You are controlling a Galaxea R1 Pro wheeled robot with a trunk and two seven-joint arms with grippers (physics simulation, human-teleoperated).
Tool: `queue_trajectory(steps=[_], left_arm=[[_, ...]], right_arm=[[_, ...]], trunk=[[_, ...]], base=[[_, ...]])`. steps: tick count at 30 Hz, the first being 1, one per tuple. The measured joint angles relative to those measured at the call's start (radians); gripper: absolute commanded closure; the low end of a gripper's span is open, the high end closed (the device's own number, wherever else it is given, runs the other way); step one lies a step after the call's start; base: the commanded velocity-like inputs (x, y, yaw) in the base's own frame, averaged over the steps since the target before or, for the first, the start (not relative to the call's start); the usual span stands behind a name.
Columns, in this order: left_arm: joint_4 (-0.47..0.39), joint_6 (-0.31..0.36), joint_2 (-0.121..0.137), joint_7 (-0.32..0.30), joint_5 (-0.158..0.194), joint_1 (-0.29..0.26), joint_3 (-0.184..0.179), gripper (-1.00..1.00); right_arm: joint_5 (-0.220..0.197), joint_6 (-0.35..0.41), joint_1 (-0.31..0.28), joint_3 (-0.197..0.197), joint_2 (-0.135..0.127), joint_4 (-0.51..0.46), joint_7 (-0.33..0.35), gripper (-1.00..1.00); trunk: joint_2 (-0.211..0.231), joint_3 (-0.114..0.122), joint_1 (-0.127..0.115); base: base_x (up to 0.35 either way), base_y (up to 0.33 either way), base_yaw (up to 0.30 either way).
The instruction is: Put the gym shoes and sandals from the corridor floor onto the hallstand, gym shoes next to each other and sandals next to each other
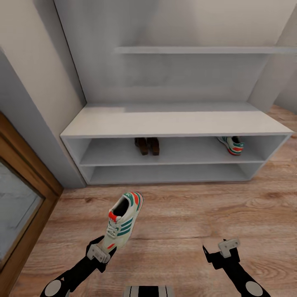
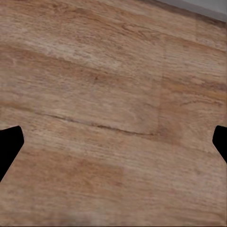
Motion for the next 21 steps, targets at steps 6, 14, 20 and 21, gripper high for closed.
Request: queue_trajectory(steps=[6, 14, 20, 21], left_arm=[[0.0, 0.0, 0.0, 0.0, 0.001, 0.0, 0.0, 1.0], [-0.001, 0.0, 0.0, 0.0, 0.001, 0.0, 0.0, 1.0], [-0.007, 0.001, 0.002, -0.011, -0.004, 0.0, -0.016, 1.0], [-0.008, 0.001, 0.004, -0.015, -0.012, -0.001, -0.03, 1.0]], right_arm=[[0.0, 0.0, 0.0, 0.001, 0.0, 0.001, 0.0, -1.0], [0.0, 0.0, 0.0, 0.001, 0.002, 0.001, 0.001, -1.0], [0.001, 0.001, -0.003, 0.002, 0.007, 0.009, 0.013, -1.0], [0.001, 0.002, -0.005, 0.002, 0.008, 0.011, 0.019, -1.0]], trunk=[[0.0, 0.0, 0.0], [0.0, 0.0, 0.0], [0.0, 0.0, 0.0], [0.0, 0.0, 0.0]], base=[[-0.111, 0.0, 0.0], [-0.036, 0.0, 0.0], [-0.012, 0.0, 0.0], [-0.006, 0.0, 0.0]])
